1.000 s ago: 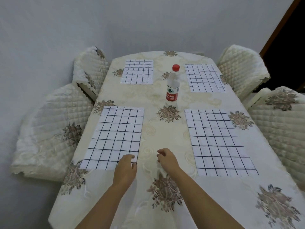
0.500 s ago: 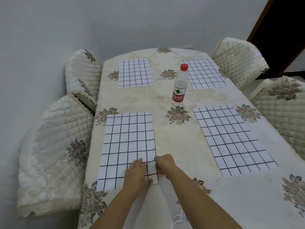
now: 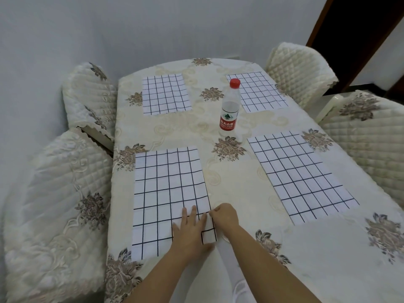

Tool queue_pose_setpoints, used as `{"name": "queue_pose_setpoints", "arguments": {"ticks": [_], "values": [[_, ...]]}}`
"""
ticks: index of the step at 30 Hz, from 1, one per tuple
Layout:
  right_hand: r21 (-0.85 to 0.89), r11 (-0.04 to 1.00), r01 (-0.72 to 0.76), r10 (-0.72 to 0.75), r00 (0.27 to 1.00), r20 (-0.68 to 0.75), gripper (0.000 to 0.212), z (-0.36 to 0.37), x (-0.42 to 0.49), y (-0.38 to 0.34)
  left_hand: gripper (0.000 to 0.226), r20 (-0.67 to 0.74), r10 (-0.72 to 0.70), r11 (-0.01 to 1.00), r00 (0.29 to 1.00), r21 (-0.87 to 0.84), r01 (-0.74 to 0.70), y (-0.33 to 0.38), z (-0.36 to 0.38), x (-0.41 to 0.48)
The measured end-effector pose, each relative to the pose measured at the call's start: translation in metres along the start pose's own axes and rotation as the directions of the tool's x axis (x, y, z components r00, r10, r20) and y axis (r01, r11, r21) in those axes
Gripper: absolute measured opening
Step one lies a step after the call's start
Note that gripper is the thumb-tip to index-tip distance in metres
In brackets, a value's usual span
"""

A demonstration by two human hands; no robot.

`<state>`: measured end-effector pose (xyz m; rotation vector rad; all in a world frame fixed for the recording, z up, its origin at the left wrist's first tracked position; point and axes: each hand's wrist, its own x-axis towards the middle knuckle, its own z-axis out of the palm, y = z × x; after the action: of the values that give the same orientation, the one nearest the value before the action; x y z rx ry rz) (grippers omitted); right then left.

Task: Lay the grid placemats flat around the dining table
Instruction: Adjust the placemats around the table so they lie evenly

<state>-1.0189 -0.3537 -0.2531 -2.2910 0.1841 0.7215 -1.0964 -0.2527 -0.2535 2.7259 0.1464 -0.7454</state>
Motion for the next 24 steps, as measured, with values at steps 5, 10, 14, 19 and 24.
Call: {"name": "queue_pose_setpoints", "arguments": {"ticks": [5, 10, 14, 19, 24], "values": [[-0.021, 1.000, 0.005, -0.006, 0.999, -0.040, 0.024, -0.008, 0.003, 0.008, 0.082, 0.002, -0.006, 1.000, 1.000, 0.022, 0.006, 0.013, 0.003, 0.005], [-0.047, 0.999, 0.007, -0.010, 0.998, -0.056, 0.033, -0.016, 0.007, 0.015, 0.078, -0.011, -0.016, 0.999, 1.000, 0.027, 0.016, 0.026, 0.006, 0.008], [-0.051, 0.998, 0.022, -0.026, 0.997, -0.072, 0.045, -0.021, 0.005, 0.018, 0.076, -0.026, -0.024, 0.999, 0.999, 0.029, 0.024, 0.030, 0.010, 0.008], [-0.054, 0.998, 0.020, -0.023, 0.998, -0.066, 0.042, -0.024, 0.004, 0.020, 0.077, -0.017, -0.027, 1.000, 0.999, 0.015, 0.027, 0.035, 0.010, 0.010], [-0.049, 0.999, 0.020, -0.024, 0.996, -0.088, 0.048, -0.031, 0.005, 0.025, 0.077, -0.013, -0.024, 1.000, 1.000, 0.010, 0.024, 0.042, 0.008, 0.011]]}}
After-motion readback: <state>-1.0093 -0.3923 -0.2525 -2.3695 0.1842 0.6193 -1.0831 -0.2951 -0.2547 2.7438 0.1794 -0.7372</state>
